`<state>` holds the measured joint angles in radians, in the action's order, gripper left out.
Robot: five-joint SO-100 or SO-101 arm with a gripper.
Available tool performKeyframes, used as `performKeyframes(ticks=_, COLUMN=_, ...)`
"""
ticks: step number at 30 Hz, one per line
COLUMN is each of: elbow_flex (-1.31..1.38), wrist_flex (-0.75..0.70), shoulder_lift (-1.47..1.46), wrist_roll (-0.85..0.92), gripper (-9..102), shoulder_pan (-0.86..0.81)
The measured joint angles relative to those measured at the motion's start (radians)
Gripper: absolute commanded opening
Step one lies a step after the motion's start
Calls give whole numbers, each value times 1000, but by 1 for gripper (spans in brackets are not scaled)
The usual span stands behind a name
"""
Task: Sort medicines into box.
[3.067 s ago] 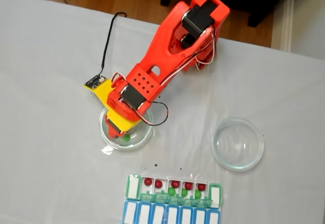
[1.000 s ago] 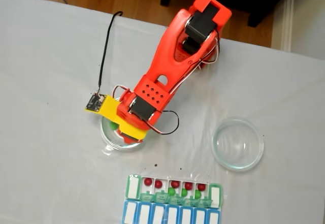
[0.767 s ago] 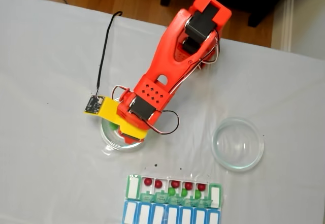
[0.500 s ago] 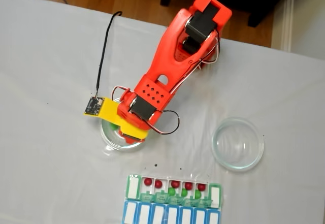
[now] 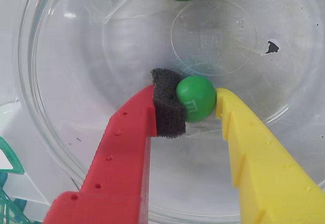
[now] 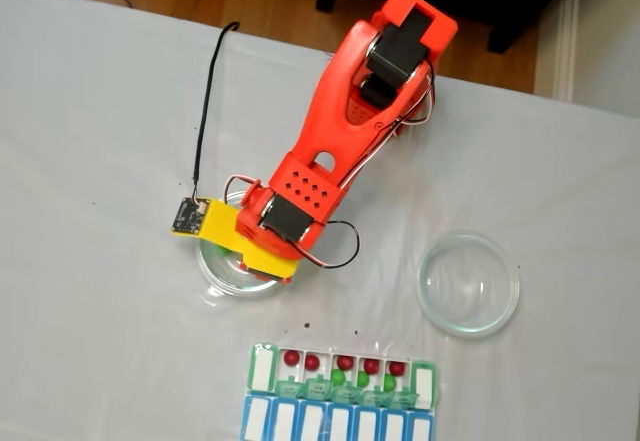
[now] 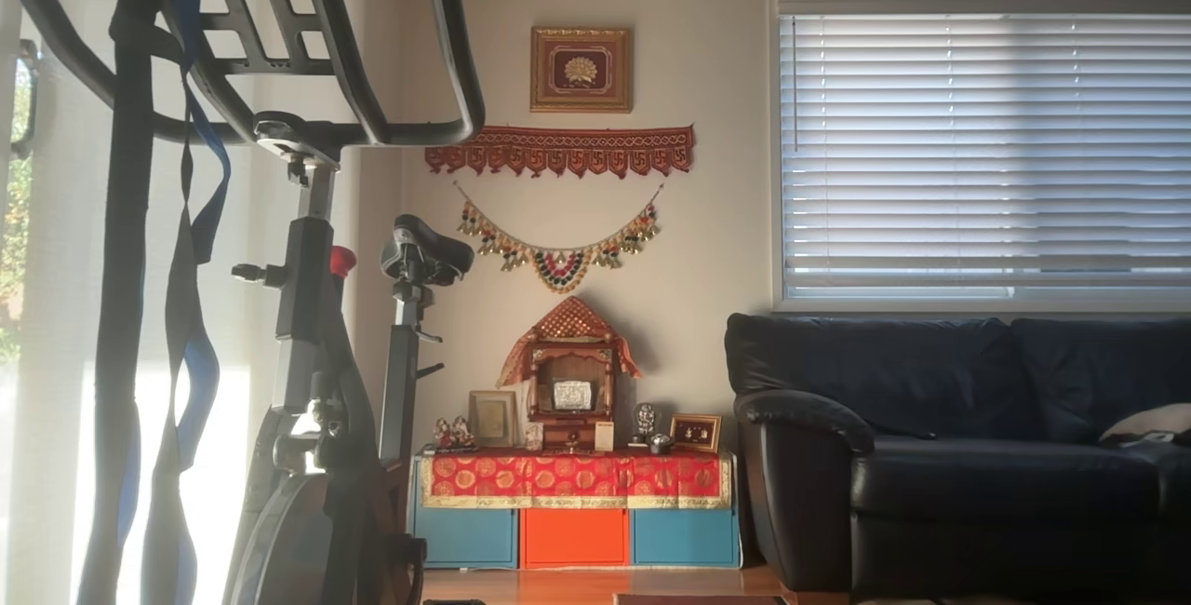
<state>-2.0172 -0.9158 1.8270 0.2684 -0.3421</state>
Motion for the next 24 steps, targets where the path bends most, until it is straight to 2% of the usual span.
performKeyframes(ticks=8, elbow_flex=-2, wrist_flex=46, shoulder_lift=0, wrist_roll=0, gripper=1, shoulder_pan=0)
performKeyframes(ticks=20, elbow_flex=-15, wrist_flex=72, shoulder_lift=2, wrist_roll=6, gripper=1, shoulder_pan=-6)
performKeyframes(ticks=24, elbow_flex=11, wrist_flex=21, shoulder_lift=2, wrist_roll=12, gripper=2, shoulder_pan=-43)
